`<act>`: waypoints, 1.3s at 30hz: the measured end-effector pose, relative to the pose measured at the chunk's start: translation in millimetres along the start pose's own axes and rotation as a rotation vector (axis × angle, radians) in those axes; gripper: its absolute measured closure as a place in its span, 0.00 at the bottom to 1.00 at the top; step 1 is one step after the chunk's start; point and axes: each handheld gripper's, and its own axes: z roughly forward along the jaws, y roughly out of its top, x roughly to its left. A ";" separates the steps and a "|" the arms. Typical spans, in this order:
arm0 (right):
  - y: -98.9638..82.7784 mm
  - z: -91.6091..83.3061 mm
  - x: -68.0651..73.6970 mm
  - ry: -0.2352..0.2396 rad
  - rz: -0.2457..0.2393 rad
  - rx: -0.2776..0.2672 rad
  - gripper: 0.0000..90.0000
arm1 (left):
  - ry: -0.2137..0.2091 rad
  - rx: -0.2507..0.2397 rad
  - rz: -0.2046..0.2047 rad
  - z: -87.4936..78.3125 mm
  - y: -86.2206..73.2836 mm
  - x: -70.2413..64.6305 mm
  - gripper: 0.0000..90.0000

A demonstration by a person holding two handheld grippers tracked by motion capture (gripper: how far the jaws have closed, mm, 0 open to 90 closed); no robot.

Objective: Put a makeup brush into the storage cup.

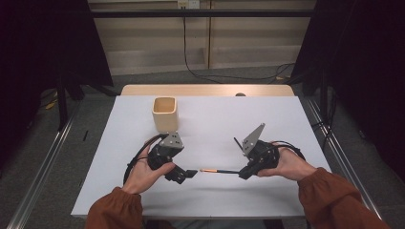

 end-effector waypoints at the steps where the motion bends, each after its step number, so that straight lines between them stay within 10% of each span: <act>1: -1.5 -0.7 0.2 0.001 0.003 -0.006 0.95 | 0.005 -0.011 -0.009 -0.2 -1.3 -0.7 0.05; 19: -16.6 3.3 -1.3 -0.006 0.039 -0.099 0.95 | 0.083 -0.114 -0.051 -10.2 -29.7 0.9 0.04; 39: -32.9 8.7 3.9 -0.032 0.098 -0.388 0.95 | 0.084 -0.168 -0.118 -17.4 -44.5 1.6 0.04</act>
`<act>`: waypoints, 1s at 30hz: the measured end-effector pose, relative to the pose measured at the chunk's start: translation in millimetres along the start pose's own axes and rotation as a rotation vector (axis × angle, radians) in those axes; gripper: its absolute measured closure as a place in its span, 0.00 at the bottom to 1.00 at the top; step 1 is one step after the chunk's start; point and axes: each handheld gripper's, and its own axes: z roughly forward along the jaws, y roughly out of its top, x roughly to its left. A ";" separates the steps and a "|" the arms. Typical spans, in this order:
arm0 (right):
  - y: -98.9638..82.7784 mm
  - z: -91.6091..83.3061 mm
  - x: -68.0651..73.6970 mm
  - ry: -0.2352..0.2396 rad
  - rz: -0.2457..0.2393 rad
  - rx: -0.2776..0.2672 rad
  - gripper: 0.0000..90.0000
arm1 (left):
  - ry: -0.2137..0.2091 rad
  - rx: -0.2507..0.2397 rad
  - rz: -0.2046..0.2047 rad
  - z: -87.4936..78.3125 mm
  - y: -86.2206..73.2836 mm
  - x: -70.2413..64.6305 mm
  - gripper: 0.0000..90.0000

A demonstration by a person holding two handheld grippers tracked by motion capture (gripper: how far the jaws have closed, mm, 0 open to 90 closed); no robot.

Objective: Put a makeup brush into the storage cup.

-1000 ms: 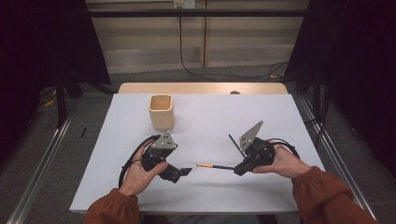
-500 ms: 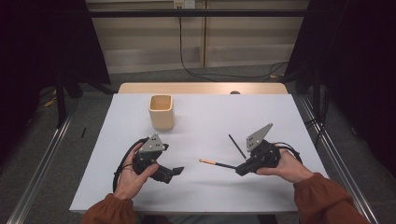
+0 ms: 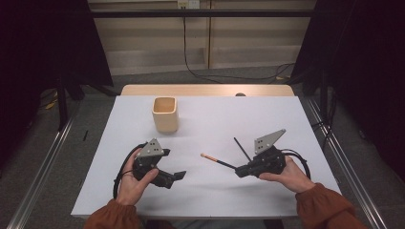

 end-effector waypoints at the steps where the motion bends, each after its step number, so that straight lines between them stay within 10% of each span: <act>1: -0.4 -0.3 0.4 0.005 0.003 -0.020 0.95 | 0.004 0.001 0.005 -0.6 0.1 0.2 0.04; 30: -7.4 -0.9 5.1 -0.057 0.003 -0.298 0.95 | 0.006 -0.029 -0.012 -3.7 -4.1 2.4 0.04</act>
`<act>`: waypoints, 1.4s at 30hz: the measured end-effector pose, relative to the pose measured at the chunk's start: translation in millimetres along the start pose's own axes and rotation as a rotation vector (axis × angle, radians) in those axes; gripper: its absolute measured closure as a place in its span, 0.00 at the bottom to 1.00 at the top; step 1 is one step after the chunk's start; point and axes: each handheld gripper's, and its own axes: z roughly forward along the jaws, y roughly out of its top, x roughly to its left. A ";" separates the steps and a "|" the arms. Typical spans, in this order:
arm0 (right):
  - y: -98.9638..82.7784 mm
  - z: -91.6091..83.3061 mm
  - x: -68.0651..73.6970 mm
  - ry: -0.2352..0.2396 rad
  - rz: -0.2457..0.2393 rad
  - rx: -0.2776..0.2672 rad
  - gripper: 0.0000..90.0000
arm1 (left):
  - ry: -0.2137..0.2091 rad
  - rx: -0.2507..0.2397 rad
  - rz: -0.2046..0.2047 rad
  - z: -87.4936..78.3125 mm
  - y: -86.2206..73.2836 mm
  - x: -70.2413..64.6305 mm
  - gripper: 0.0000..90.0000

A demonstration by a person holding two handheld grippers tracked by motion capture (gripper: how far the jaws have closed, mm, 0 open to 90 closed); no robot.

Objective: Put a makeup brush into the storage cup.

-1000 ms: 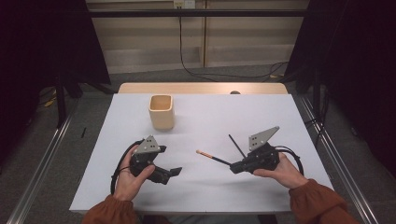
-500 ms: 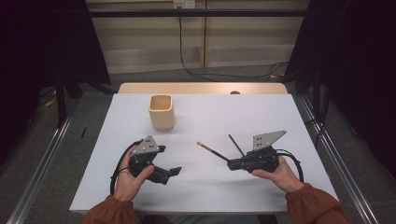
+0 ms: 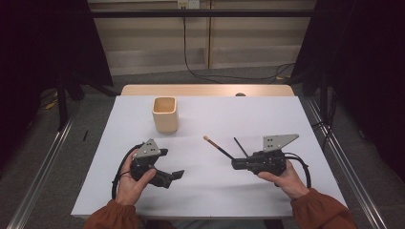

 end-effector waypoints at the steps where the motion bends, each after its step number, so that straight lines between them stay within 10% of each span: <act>1: -0.1 0.1 0.1 0.001 0.000 -0.002 0.95 | -0.001 -0.003 -0.001 -0.1 0.0 0.0 0.04; 19: 0.8 -1.2 2.4 0.009 -0.004 -0.061 0.95 | -0.053 -0.114 -0.024 3.3 4.6 -8.0 0.04; 42: 1.3 1.0 3.4 0.016 -0.025 -0.078 0.95 | -0.133 -0.177 0.042 29.1 34.9 -27.7 0.03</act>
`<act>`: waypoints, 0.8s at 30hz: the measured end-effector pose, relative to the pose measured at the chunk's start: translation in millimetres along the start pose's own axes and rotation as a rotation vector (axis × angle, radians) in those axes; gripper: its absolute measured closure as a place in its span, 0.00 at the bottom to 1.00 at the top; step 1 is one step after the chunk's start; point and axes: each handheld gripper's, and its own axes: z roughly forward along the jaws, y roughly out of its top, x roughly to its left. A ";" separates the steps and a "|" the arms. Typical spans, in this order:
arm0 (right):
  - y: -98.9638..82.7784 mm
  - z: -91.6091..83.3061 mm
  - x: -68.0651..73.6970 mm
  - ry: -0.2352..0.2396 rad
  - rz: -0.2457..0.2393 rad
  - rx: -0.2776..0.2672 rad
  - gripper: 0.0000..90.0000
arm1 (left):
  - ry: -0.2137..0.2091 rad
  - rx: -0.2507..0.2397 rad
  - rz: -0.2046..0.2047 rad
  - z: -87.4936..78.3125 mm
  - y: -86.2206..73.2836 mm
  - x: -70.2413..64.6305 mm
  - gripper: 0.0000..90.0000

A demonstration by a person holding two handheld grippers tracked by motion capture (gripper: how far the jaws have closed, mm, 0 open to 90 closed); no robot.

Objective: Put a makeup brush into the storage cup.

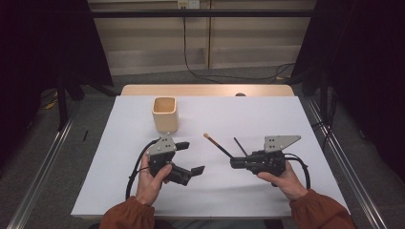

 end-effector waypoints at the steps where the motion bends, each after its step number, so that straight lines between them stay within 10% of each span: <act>1: 0.1 0.1 0.2 -0.001 -0.003 0.000 0.95 | 0.001 0.001 0.002 1.7 1.3 -0.5 0.03; 24: -1.5 2.8 -1.9 -0.005 0.003 0.009 0.95 | -0.029 -0.020 0.005 30.8 21.1 -12.5 0.05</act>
